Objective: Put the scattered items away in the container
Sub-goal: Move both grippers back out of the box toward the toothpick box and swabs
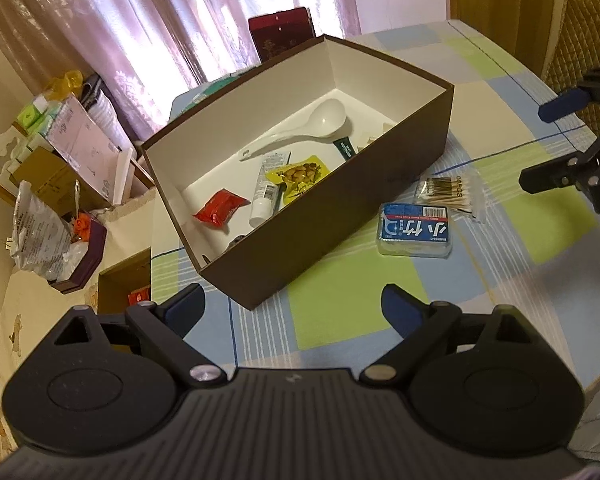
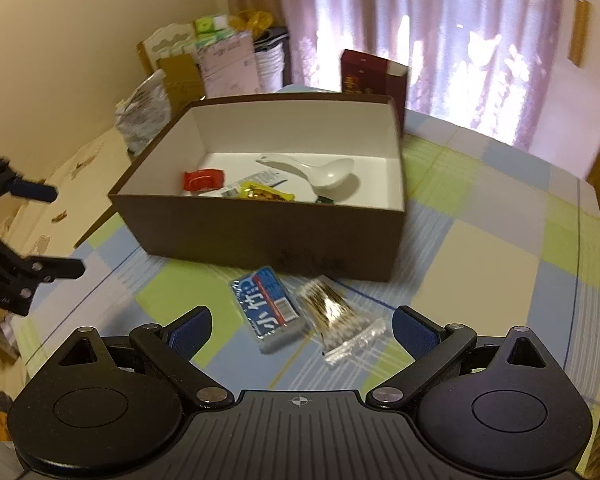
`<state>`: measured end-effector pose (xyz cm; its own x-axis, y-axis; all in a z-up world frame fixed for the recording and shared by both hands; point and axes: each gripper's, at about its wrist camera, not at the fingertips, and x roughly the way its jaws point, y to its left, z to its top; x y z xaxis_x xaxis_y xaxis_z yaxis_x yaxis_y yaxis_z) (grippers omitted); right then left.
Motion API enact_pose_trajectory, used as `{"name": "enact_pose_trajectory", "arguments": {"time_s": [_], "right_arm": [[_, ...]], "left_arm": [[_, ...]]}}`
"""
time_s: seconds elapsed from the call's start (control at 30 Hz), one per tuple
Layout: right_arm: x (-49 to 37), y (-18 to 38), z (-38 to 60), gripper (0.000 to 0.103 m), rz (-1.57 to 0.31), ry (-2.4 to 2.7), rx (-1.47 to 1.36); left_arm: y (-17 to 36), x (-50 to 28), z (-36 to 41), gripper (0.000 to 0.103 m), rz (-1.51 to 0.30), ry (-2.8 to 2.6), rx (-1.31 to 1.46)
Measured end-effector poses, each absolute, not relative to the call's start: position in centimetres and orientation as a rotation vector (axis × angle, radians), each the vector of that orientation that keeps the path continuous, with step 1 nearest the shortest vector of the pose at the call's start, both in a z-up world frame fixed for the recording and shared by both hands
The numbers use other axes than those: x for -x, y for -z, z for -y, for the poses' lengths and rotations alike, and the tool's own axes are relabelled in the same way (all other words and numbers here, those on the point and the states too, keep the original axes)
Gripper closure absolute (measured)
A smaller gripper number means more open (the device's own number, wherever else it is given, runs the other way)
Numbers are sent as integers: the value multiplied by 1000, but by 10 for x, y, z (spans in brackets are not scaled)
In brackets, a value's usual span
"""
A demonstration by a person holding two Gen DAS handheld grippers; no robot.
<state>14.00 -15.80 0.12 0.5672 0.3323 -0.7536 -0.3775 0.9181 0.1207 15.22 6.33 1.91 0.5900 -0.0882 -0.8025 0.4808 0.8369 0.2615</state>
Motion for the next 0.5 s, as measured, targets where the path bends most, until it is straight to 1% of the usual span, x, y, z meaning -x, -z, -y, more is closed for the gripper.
{"name": "enact_pose_trajectory", "arguments": {"time_s": [0.23, 0.5], "right_arm": [[-125, 25, 179, 1, -884, -354, -7], [-112, 64, 195, 1, -968, -289, -44]], "left_arm": [[1, -134, -66, 10, -865, 342, -419], [30, -131, -65, 10, -908, 372, -350]]}}
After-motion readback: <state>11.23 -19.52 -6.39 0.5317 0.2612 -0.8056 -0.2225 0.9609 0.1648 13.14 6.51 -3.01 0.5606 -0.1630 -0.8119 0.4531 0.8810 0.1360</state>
